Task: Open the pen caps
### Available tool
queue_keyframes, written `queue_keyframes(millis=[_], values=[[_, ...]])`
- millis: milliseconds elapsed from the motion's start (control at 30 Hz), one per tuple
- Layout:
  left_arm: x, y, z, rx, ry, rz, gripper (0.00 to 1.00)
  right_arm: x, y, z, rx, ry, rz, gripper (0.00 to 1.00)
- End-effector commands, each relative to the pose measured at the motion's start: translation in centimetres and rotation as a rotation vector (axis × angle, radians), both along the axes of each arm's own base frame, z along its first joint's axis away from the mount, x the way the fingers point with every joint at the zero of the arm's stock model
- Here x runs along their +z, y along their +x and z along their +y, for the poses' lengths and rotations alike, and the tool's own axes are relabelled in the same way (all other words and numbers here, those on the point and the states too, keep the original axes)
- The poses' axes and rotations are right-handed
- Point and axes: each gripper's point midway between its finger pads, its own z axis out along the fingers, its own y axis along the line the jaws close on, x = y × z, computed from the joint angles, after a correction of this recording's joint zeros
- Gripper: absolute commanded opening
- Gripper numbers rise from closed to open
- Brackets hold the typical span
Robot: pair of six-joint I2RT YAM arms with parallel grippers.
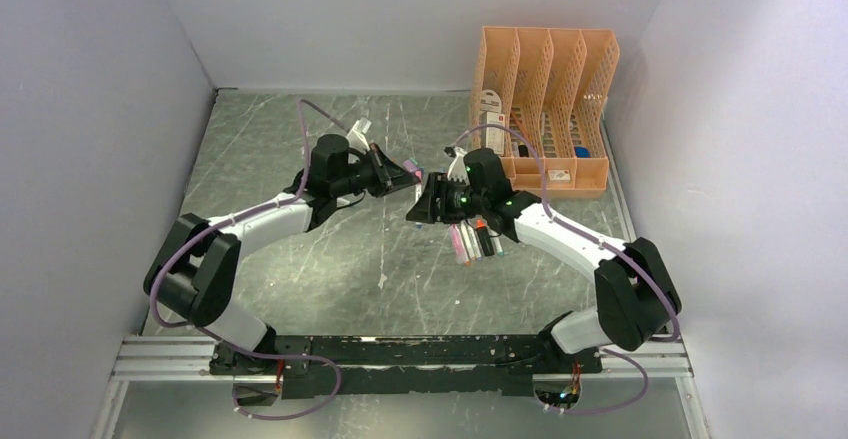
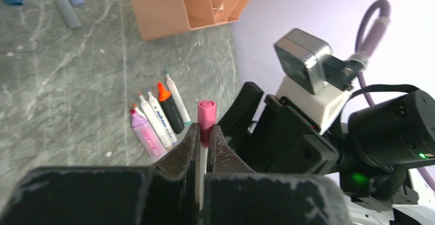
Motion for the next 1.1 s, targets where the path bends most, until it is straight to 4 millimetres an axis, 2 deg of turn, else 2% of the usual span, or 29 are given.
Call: queue_keyframes(millis=[0,133,200,233,333,400,500,533,600,800,933,1000,1067], values=[[2.3,-0.5,-0.8,0.001,-0.061,-0.054,0.07,1.6,1.1,0.6,-0.014,0.051,-0.042,0.53],[1.8,-1.2,-1.1,0.004,-0.043,-0.055,0.07,1.7,1.3,0.3,-0.037,0.073,-0.045,0.51],[1.5,-1.4,-1.0,0.006,-0.033,-0.055,0.07,1.8,1.4,-0.1,-0.048,0.09,-0.044,0.43],[1.4,-1.5,-1.0,0.008,-0.028,-0.055,0.07,2.0,1.5,-0.2,-0.054,0.1,-0.048,0.36],[1.0,-1.5,-1.1,0.005,-0.004,-0.062,0.1,1.9,1.4,-0.7,-0.057,0.1,-0.041,0.0],[0.9,-1.3,-1.2,-0.01,0.018,-0.081,0.23,1.6,1.0,-0.7,-0.039,0.095,-0.033,0.0],[1.3,-1.0,-1.4,-0.019,0.014,-0.117,0.58,1.5,0.1,-0.9,-0.018,0.105,-0.03,0.0],[1.5,-0.9,-1.5,-0.017,0.007,-0.135,0.65,1.4,-0.2,-1.0,-0.013,0.106,-0.029,0.0],[1.4,-0.5,-1.7,-0.013,0.003,-0.136,0.69,1.5,-0.6,-1.1,-0.004,0.107,-0.032,0.0],[0.5,0.0,-2.5,-0.031,-0.003,-0.119,0.68,1.6,-1.3,-1.3,0.015,0.106,-0.034,0.0],[0.0,-0.1,-3.0,-0.047,0.0,-0.109,0.64,1.4,-1.3,-1.3,0.014,0.104,-0.027,0.0],[-0.1,-0.3,-3.2,-0.051,0.002,-0.107,0.58,1.2,-1.3,-1.2,0.018,0.104,-0.022,0.0],[-0.3,-0.4,-3.2,-0.053,0.006,-0.103,0.45,1.0,-1.2,-1.1,0.017,0.101,-0.014,0.0]])
